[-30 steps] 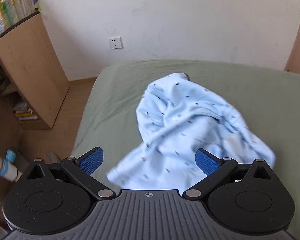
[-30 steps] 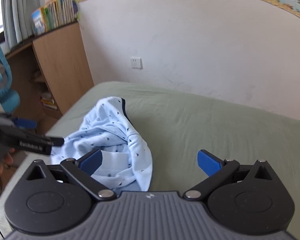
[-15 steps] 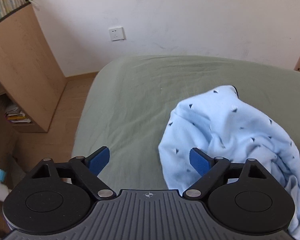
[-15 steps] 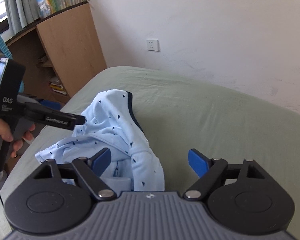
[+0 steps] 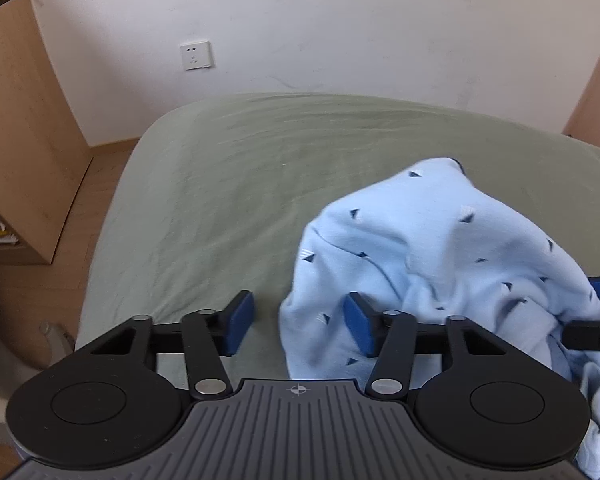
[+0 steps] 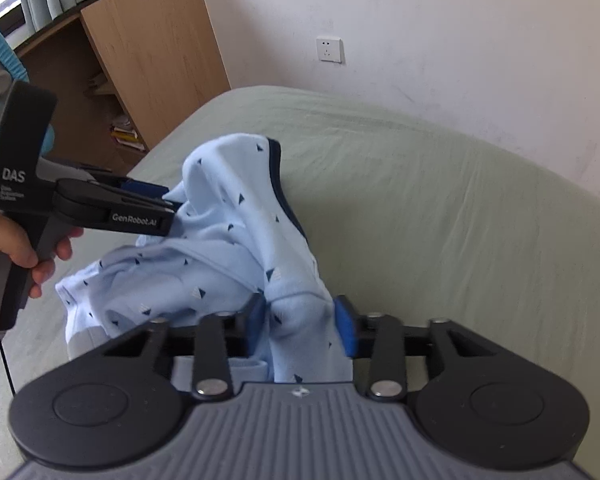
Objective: Fold clothes
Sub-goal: 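Close the left gripper on the shirt while the right gripper grasps another edge, then lift the shirt with both grippers and shake it out in the air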
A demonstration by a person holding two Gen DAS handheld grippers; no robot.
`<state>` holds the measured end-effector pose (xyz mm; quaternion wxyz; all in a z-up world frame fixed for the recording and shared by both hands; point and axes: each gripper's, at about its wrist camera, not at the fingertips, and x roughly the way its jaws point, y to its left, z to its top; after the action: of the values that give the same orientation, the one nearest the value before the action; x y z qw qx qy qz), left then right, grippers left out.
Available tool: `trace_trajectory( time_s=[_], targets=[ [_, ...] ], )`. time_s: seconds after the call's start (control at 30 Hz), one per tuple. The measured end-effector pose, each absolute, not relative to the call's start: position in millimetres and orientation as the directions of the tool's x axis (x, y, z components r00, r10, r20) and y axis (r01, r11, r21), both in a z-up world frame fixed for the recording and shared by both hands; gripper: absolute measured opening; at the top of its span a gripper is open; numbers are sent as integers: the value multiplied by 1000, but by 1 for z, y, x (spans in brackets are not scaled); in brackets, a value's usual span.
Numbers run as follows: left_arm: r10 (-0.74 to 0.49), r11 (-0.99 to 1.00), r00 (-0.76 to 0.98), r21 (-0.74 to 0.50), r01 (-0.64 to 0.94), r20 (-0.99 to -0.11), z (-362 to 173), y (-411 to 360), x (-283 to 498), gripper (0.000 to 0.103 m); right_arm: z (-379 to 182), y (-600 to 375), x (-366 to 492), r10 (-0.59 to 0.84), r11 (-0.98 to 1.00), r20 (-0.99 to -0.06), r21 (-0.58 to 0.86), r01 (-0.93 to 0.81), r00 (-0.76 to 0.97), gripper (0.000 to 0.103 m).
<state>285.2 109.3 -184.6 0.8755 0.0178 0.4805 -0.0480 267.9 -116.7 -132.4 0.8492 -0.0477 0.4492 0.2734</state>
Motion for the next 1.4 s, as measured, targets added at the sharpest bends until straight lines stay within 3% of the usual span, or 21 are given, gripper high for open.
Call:
trace_trajectory(
  time_s=[0.03, 0.1, 0.23, 0.6, 0.9, 1.4],
  targets=[
    [-73, 994, 532, -19, 106, -844, -183, 109, 285, 27, -132, -117, 267, 425, 846, -789, 170, -506, 445, 19],
    [-85, 993, 525, -28, 117, -847, -180, 106, 285, 21, -128, -119, 266, 427, 848, -784, 175, -500, 450, 11],
    [-93, 992, 529, -31, 125, -843, -171, 102, 278, 10, -117, -130, 263, 432, 857, -771, 189, -479, 468, 9],
    [-174, 973, 574, -49, 226, -800, -93, 53, 250, 8, -34, -227, 223, 331, 905, -708, 49, -424, 624, 9],
    [-310, 908, 600, -44, 416, -737, -22, -86, 236, 8, 17, -373, 186, 113, 976, -656, -65, -205, 747, 9],
    [-507, 743, 529, -35, 668, -681, 36, -353, 220, 7, 71, -638, 138, -218, 975, -580, -165, 149, 785, 9]
  ],
)
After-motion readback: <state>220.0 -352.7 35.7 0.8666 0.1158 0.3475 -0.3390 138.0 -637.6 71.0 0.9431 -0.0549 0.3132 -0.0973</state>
